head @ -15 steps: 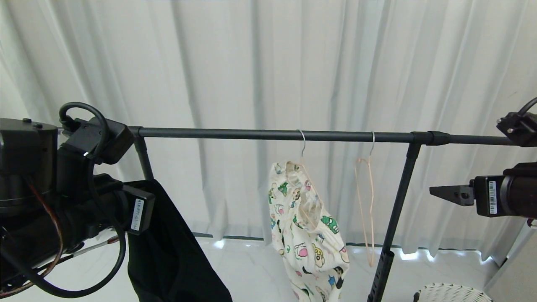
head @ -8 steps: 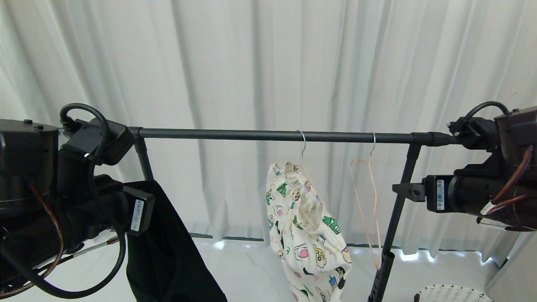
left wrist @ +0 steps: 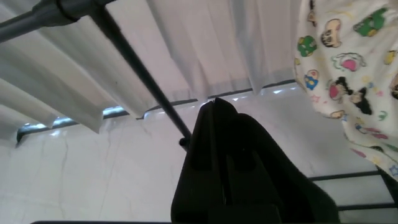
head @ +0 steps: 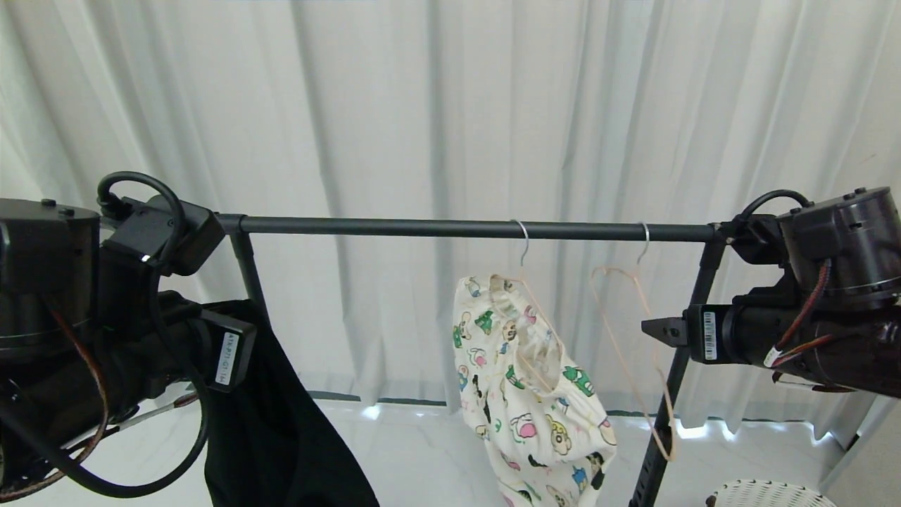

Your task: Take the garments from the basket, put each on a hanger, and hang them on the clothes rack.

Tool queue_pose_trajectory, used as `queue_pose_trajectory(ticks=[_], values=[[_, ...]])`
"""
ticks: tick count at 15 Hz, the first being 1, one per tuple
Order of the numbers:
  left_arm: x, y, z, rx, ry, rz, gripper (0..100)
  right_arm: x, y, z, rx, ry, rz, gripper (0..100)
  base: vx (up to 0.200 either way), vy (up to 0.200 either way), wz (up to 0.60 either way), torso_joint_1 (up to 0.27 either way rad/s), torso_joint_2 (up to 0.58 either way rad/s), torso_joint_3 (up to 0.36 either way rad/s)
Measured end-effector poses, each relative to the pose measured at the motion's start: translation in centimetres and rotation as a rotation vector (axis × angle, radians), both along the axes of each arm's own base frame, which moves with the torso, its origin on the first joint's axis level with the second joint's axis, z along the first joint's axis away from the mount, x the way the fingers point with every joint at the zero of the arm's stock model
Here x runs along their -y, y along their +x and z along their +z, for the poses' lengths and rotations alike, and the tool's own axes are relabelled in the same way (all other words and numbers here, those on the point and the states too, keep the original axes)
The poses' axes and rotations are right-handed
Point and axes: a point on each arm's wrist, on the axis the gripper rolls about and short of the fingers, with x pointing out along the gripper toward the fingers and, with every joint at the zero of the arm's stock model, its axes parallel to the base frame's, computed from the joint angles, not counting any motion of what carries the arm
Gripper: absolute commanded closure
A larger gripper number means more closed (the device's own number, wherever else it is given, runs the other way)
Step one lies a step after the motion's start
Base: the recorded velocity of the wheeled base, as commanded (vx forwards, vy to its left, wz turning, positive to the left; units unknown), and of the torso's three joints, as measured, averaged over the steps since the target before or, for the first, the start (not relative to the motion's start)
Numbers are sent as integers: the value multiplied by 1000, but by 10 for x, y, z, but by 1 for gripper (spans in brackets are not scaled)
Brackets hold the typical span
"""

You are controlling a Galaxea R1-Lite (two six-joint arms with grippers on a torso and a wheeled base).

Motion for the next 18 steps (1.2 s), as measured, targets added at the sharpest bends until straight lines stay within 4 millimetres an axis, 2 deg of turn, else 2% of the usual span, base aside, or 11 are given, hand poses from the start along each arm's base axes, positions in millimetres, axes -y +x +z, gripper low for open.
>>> queue_pose_trajectory(ticks=[6,11,14,18], values=[[-1,-2,1,8,-5,0,100,3,6,-8,-26,-15,-24,0,0,0,0,0,0,0],[1,-4,2,9,-5,-17,100,13,26,-26,-123,21,-23,0,0,0,0,0,0,0],[5,-6,2,9,-5,-40,100,15,39,-36,-121,35,-38,0,0,0,0,0,0,0],[8,-7,1,9,-5,-58,100,18,44,-62,-131,52,-34,0,0,0,0,0,0,0]])
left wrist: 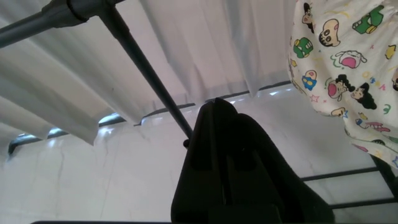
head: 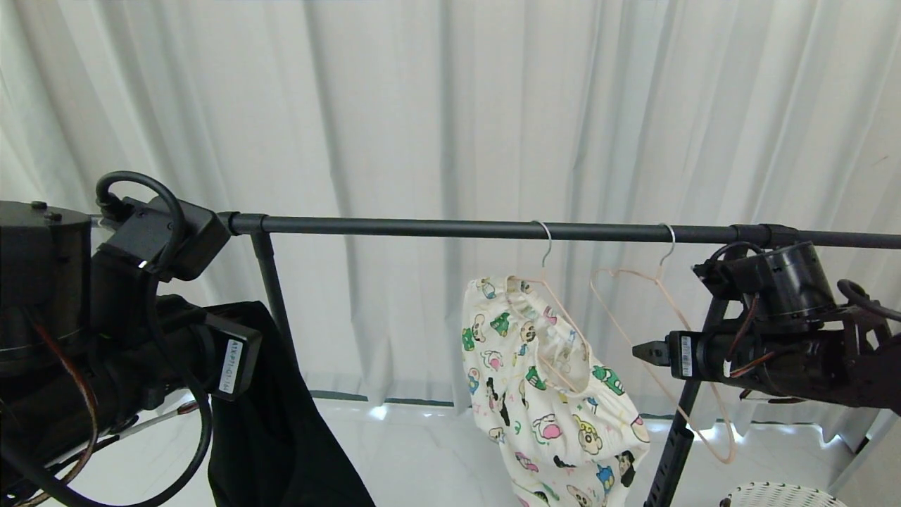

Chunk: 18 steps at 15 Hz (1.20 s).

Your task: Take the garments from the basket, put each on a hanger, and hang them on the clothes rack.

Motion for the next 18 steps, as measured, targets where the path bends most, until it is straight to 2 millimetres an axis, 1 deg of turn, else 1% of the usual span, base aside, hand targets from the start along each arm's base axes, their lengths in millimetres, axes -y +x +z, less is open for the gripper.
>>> queue_pose_trajectory(ticks=[3,7,8,13,18], values=[[2,-1,0,0,0,-9,100,5,4,-9,-2,8,-10,0,0,0,0,0,0,0],[3,-2,0,1,0,-18,100,13,12,-12,13,-3,18,0,0,0,0,0,0,0],[3,-2,0,1,0,-18,100,14,13,-13,13,4,25,100,0,0,0,0,0,0],[2,-4,2,10,-5,-19,100,15,17,-17,5,-1,26,100,0,0,0,0,0,0],[1,-5,4,18,-7,-17,100,16,24,-19,36,15,17,100,0,0,0,0,0,0]])
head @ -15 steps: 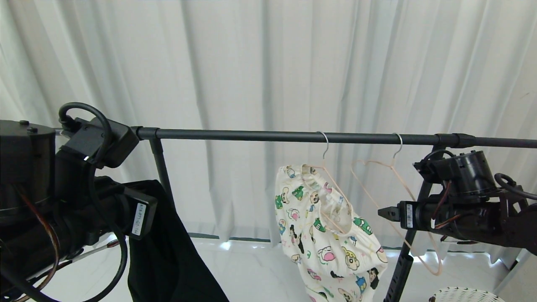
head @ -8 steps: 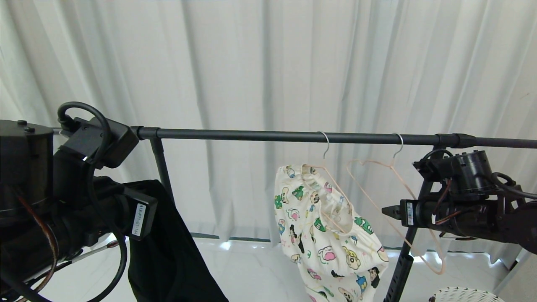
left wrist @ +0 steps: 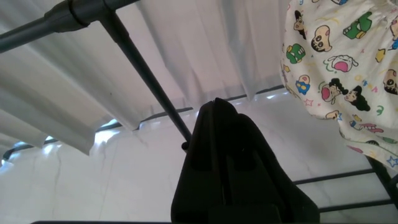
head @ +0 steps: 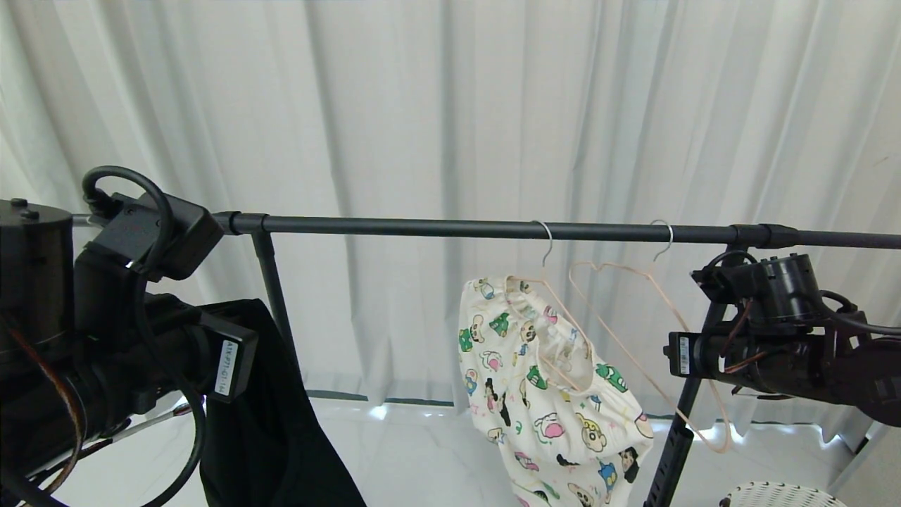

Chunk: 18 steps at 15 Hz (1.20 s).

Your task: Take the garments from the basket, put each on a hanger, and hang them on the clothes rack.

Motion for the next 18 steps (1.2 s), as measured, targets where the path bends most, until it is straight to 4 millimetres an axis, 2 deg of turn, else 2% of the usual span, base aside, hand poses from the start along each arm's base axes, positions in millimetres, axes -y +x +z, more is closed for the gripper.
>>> queue_pose_trajectory(ticks=[4,7,11,14,16,18], values=[[-1,-1,1,6,-4,-1,100,2,-4,10,44,14,1,100,0,0,0,0,0,0],[-2,-3,0,3,-3,-2,100,7,-19,19,82,9,16,100,0,0,0,0,0,0],[-3,-4,-1,4,4,8,100,12,-33,23,244,14,44,100,0,0,0,0,0,0],[-4,-6,-1,11,14,33,100,22,-56,18,273,-44,82,100,0,0,0,0,0,0],[-6,-8,-4,6,19,35,100,28,-71,22,289,-46,84,100,0,0,0,0,0,0],[-8,-12,-7,3,28,32,100,34,-86,22,256,-70,92,100,-200,0,0,2,0,0]])
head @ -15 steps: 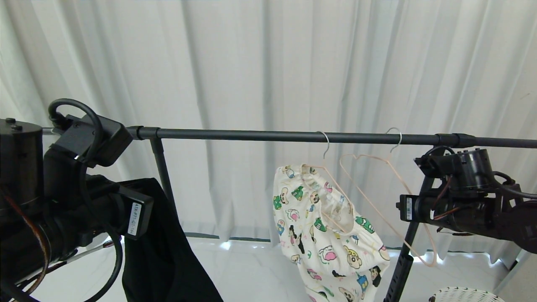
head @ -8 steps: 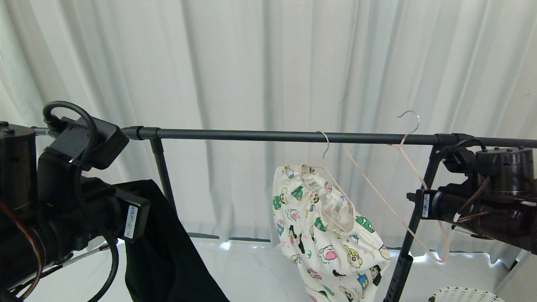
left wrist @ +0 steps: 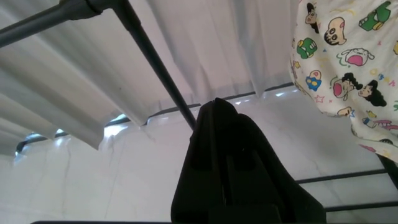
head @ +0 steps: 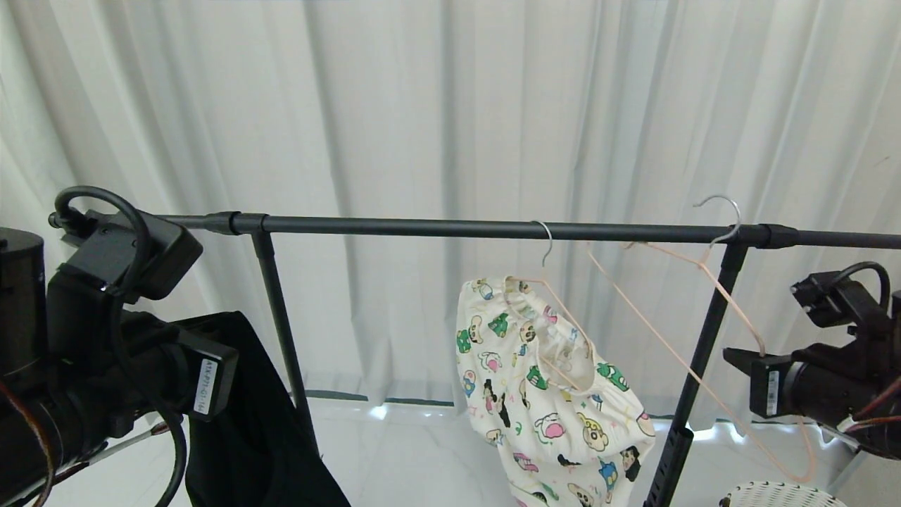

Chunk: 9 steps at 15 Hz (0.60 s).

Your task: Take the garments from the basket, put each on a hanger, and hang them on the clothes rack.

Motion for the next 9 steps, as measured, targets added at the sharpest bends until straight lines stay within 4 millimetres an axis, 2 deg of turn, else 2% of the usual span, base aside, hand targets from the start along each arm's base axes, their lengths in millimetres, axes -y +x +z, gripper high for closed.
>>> queue_pose_trajectory(ticks=[4,9], values=[[-3,-6,1,15,2,-5,100,10,-23,7,-14,-14,-2,100,-200,0,0,4,7,4],[-4,-8,1,18,-2,-5,100,15,-37,16,10,-7,-3,100,-200,0,0,2,1,1]])
